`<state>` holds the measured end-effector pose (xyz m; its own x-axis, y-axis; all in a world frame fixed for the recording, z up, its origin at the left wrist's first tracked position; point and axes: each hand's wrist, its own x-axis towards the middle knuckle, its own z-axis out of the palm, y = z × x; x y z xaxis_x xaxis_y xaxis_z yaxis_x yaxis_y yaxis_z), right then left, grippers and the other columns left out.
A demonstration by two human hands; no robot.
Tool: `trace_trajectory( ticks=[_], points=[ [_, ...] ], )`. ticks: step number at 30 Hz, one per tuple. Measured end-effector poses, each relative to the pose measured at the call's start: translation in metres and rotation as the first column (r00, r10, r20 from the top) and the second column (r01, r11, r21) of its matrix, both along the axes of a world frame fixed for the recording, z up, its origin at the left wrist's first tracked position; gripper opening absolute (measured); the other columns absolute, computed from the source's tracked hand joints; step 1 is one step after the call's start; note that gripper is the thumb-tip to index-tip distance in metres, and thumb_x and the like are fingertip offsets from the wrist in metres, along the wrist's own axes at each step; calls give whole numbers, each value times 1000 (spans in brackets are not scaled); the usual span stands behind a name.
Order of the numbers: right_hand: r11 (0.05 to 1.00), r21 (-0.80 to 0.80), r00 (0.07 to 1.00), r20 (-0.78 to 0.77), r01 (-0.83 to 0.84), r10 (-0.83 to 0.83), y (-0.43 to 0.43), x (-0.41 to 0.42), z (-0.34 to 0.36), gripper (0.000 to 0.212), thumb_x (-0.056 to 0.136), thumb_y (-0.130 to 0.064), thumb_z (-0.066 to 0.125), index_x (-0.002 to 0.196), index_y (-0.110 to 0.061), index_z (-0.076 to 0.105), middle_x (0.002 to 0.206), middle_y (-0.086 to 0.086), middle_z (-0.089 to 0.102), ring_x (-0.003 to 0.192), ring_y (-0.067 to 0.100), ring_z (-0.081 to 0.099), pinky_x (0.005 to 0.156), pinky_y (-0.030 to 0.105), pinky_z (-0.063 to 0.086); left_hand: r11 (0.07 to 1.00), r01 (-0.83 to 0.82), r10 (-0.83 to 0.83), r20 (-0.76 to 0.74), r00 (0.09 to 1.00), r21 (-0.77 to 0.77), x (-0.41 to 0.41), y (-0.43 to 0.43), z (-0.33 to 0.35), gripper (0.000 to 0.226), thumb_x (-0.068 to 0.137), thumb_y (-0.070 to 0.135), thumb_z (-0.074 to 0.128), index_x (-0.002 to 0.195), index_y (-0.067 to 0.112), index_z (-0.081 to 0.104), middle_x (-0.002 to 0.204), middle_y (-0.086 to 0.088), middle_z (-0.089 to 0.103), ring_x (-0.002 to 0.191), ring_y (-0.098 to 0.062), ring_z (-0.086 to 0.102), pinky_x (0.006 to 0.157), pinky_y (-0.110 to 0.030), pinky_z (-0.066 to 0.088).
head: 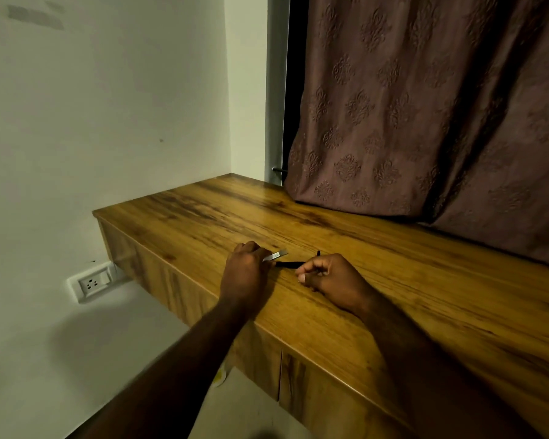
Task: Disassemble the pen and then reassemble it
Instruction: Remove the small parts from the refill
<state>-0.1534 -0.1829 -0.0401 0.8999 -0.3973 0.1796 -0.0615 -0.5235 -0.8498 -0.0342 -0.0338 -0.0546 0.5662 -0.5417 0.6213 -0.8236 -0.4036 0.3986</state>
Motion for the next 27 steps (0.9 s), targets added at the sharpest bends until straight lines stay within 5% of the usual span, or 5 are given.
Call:
trace_trajectory(
  ticks=[6, 15, 18, 21, 27],
  points=[
    [984, -151, 994, -78, -89, 78, 1, -1, 2, 9, 83, -13, 71, 91, -13, 75, 84, -12, 70, 77, -7, 62, 71, 11, 45, 1000, -20, 20, -17, 1000, -4, -1, -1, 0, 18, 89, 20, 58, 101, 14, 70, 91, -7, 63, 86, -24, 54, 72, -38, 45],
    [974, -208, 990, -125, -89, 64, -2, -4, 3, 16, 88, -14, 65, 102, -14, 74, 96, -7, 71, 89, 2, 63, 79, 16, 46, 1000, -14, 14, 2, 1000, 12, 0, -2, 0, 20, 90, 19, 55, 103, 14, 69, 94, -7, 63, 88, -23, 53, 74, -37, 44],
    [999, 34, 999, -43, 9, -8, -3, -3, 2, 18, 93, -10, 58, 106, -8, 70, 87, 1, 70, 69, 8, 59, 59, 17, 46, 999, -14, 13, 33, 999, 38, 1, -2, -1, 19, 90, 21, 55, 102, 16, 69, 96, -4, 63, 88, -22, 54, 76, -41, 46],
    [924, 370, 992, 47, 91, -116, 0, 0, 1, 19, 94, -5, 55, 106, 5, 66, 78, 11, 67, 60, 14, 56, 48, 22, 42, 997, -18, 11, 87, 996, 74, -2, -2, 0, 19, 89, 21, 55, 101, 17, 69, 97, -4, 64, 90, -24, 56, 77, -40, 45],
    [811, 584, 988, 100, 38, -118, 11, 6, 3, 21, 92, -5, 58, 104, 10, 63, 77, 16, 66, 57, 15, 59, 48, 22, 48, 990, -65, 38, 208, 977, 124, -8, -2, 2, 16, 86, 23, 60, 99, 21, 70, 92, -4, 67, 87, -26, 59, 76, -38, 38]
  ],
)
